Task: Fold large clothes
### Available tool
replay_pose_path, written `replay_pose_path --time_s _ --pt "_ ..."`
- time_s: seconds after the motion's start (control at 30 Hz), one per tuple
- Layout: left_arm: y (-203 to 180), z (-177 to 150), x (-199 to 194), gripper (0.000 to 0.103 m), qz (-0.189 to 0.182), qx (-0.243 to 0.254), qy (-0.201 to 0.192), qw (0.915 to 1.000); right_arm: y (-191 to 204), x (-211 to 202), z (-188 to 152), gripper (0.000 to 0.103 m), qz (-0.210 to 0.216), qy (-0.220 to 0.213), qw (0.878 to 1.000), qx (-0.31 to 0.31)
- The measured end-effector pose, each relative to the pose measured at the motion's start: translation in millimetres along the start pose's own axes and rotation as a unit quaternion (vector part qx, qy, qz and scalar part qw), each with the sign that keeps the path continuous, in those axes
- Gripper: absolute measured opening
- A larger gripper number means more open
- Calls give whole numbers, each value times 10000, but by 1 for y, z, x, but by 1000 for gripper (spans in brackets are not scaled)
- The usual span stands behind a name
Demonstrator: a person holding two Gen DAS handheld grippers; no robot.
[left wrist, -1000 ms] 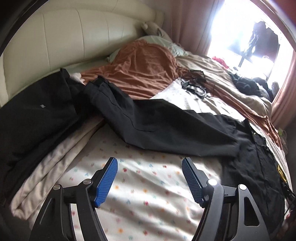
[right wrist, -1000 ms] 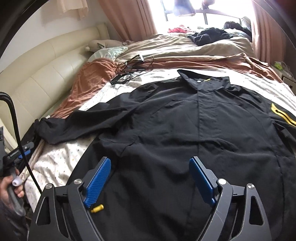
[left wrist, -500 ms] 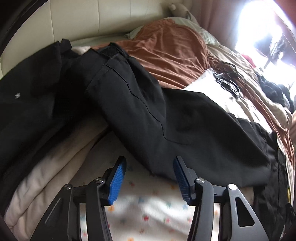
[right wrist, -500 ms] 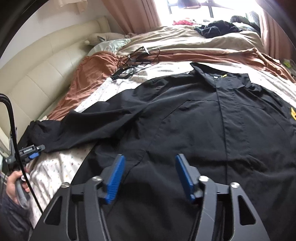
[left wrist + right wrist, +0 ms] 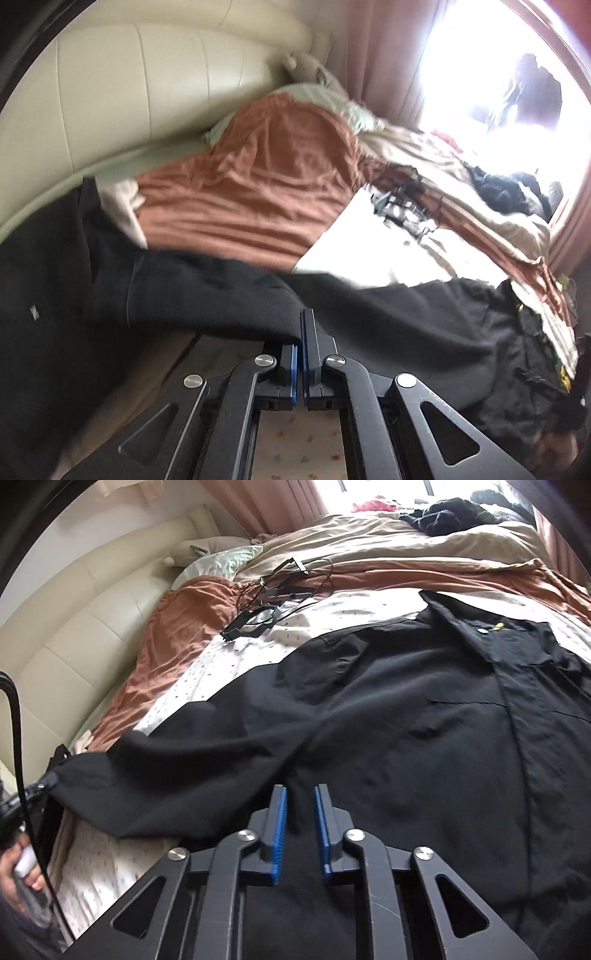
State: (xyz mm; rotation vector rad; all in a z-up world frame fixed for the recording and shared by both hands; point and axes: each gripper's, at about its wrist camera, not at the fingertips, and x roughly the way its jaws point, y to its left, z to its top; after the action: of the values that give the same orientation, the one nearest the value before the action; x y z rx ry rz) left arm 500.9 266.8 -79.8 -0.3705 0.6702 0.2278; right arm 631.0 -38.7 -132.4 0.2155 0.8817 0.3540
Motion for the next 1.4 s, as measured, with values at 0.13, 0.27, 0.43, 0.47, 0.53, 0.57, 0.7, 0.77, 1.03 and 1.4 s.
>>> replay_pose_path --time_s 0.13,0.27,0.43,0.47,0.53,0.57,0.7,0.77,1.03,1.4 --pt "-14 22 -15 1 -195 71 -298 9993 3 23 14 14 33 44 9999 133" --pt "-36 40 -32 1 -394 157 -539 9976 1 53 22 13 -49 248 9992 302" --pt "-72 56 -48 0 -655 402 -769 9941 -20 80 20 10 117 560 9948 844" --pt "-80 58 -51 0 -710 448 -803 9932 -22 80 22 10 189 644 9939 875" --pt "-99 65 -57 0 -855 550 -865 9910 -26 76 24 10 334 745 9921 952" --pt "-110 68 -61 0 -934 622 -909 9895 -28 71 23 10 418 756 9913 989" --pt "-150 77 -74 0 -1297 820 -1049 9826 -38 40 14 13 485 697 9924 893" --pt "-170 79 -79 0 -1473 881 -1094 9791 -44 21 8 13 500 673 9929 849" --pt "-259 74 -97 0 -2121 1191 -1101 9637 -83 -75 -14 41 215 75 9965 810" --pt "-372 42 -106 0 -2710 1695 -771 9444 -159 -190 -63 42 -243 -692 9887 1309"
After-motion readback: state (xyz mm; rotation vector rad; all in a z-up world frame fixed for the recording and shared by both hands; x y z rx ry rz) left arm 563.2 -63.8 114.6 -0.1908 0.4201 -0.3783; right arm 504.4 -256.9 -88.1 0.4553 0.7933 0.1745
